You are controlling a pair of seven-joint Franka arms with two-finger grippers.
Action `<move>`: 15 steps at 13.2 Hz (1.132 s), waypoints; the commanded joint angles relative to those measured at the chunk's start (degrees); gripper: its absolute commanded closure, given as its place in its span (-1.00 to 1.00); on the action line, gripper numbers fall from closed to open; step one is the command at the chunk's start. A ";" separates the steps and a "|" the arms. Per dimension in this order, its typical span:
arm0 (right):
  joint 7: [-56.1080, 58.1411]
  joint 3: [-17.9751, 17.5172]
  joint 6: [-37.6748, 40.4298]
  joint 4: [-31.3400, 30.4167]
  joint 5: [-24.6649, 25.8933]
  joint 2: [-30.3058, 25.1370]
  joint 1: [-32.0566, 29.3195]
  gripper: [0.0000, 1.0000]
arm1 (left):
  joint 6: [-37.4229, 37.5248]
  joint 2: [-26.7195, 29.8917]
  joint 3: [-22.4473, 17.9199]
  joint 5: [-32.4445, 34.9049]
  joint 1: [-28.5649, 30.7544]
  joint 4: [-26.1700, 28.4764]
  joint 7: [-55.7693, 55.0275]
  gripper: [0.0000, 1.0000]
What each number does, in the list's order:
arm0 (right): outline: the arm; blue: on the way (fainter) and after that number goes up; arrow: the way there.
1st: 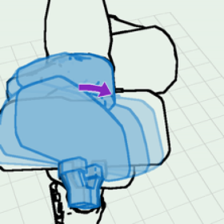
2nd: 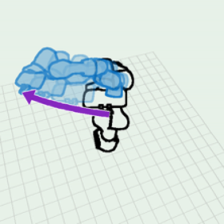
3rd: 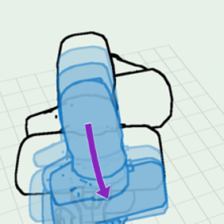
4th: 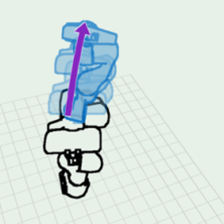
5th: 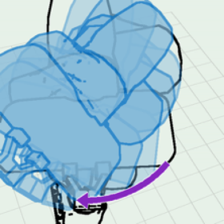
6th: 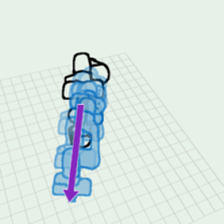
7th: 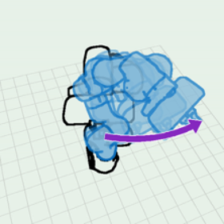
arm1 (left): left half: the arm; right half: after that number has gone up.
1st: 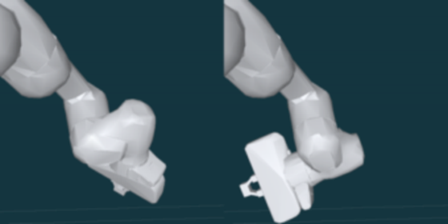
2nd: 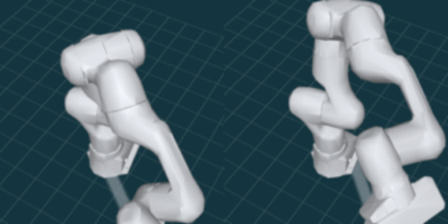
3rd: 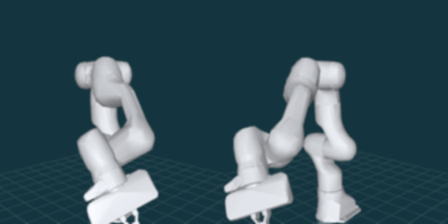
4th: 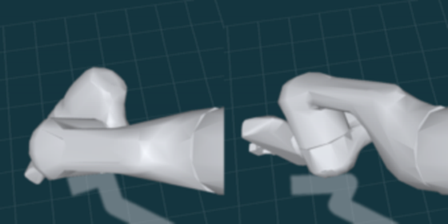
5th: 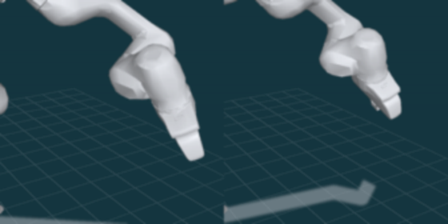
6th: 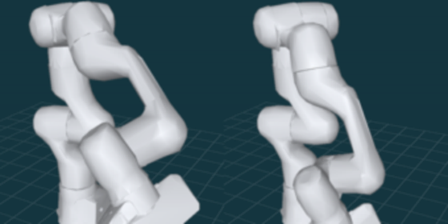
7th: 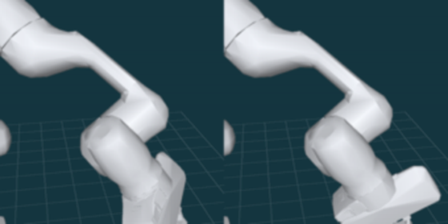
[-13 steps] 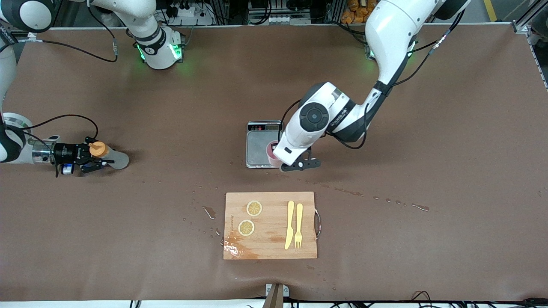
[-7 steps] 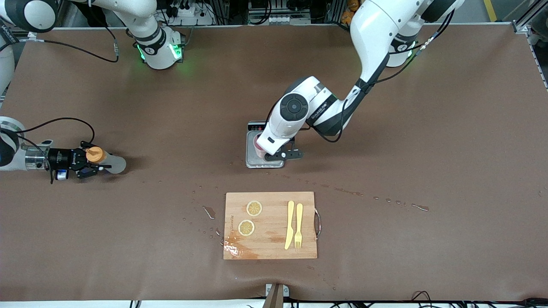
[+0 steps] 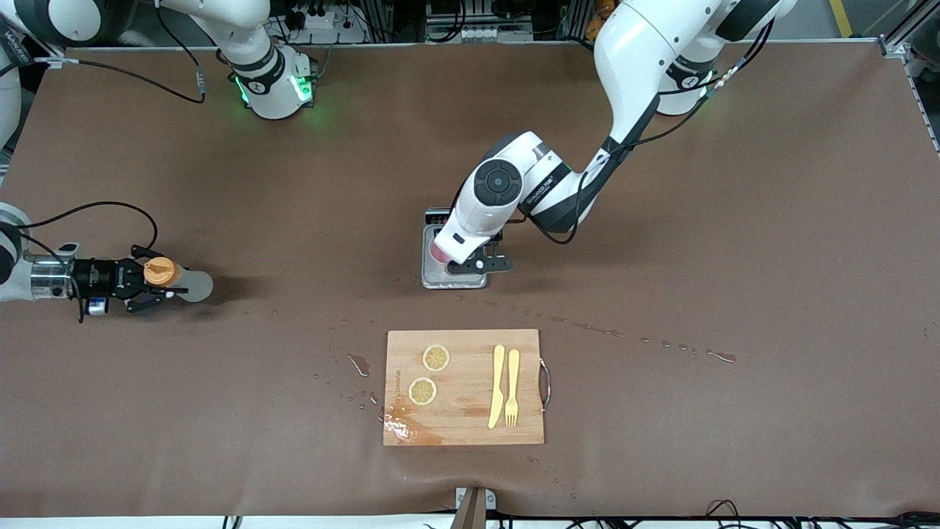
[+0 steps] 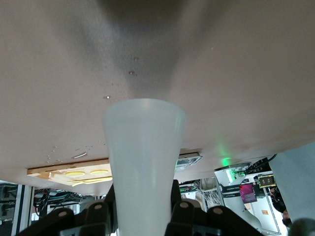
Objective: Add sauce to pink cup with both arms
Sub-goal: 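Open the left gripper and withdraw while the right gripper lifts the bottle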
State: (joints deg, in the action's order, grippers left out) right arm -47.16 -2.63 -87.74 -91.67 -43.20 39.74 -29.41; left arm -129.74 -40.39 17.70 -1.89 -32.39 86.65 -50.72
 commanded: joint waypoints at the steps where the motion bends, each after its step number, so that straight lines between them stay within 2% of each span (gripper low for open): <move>1: -5.13 0.25 0.73 -0.27 2.32 -4.39 2.50 0.16 | 0.10 1.89 -0.56 0.22 0.13 -0.43 -0.25 -1.00; 6: -12.85 0.25 0.47 1.13 6.27 -8.35 6.98 0.16 | 3.60 8.03 -0.82 0.13 3.29 -0.43 0.01 -1.00; 7: -14.53 0.25 0.47 1.75 7.85 -9.14 8.04 0.16 | 5.27 9.53 -0.73 0.22 5.21 -0.43 0.18 -1.00; 10: -20.07 0.25 0.64 3.77 8.39 -10.29 10.77 0.16 | 12.28 15.41 -0.82 0.31 10.93 -0.34 2.81 -1.00; 15: -28.15 0.25 0.12 5.71 11.90 -11.52 15.77 0.16 | 22.32 23.07 -0.73 0.31 23.58 -0.34 17.30 -1.00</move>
State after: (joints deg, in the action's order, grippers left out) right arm -71.39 -2.66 -87.95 -86.71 -32.67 29.74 -15.52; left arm -109.66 -20.36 16.48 -1.82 -12.29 84.72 -37.20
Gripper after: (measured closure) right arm 0.577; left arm 0.000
